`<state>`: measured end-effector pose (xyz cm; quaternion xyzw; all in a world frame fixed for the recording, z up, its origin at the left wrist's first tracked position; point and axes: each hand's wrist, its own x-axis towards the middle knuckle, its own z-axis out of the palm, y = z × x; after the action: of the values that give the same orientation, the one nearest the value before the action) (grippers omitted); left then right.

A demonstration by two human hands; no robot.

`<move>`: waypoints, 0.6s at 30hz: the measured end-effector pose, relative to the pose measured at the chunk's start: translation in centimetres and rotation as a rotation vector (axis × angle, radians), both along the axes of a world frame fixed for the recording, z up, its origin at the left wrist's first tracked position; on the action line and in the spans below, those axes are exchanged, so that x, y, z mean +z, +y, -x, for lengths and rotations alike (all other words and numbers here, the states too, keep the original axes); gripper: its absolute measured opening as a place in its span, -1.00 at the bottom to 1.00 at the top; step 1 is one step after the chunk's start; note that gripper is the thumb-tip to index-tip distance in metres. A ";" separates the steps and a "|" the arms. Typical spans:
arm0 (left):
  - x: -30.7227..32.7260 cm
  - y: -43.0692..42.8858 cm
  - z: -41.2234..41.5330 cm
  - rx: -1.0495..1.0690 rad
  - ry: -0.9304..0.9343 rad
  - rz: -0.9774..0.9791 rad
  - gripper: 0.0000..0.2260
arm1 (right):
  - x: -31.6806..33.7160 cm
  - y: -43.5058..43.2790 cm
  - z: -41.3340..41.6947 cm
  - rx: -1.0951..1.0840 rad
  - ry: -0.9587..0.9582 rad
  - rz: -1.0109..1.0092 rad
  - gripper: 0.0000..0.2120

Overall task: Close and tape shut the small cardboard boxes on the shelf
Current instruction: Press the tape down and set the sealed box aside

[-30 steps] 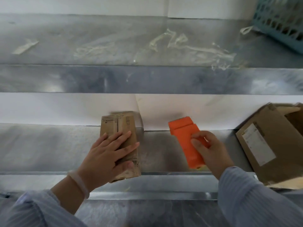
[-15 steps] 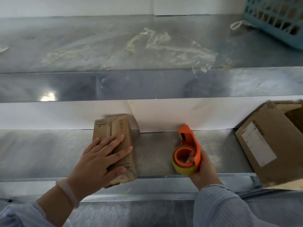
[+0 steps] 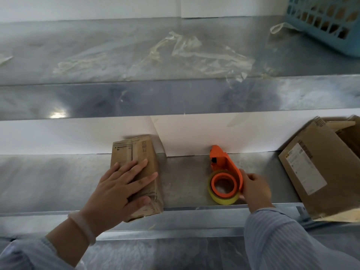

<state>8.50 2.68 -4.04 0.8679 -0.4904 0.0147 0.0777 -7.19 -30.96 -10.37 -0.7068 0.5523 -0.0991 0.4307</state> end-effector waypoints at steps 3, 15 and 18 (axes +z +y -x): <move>0.0 -0.1 0.0 -0.012 -0.008 0.020 -0.46 | 1.1 -0.9 0.2 0.100 0.080 0.048 -0.60; 1.2 -0.2 1.3 0.343 0.637 0.863 -0.56 | 6.8 9.0 -2.0 0.353 -0.402 0.232 -0.89; 1.1 -0.1 1.9 0.566 0.526 0.950 -0.66 | 5.5 13.0 -3.5 0.618 -0.277 -0.150 -0.86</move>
<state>6.59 2.60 -2.93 0.8095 -0.1450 0.0373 0.5677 -3.67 -17.96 -4.91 -0.7868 0.2543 -0.0182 0.5621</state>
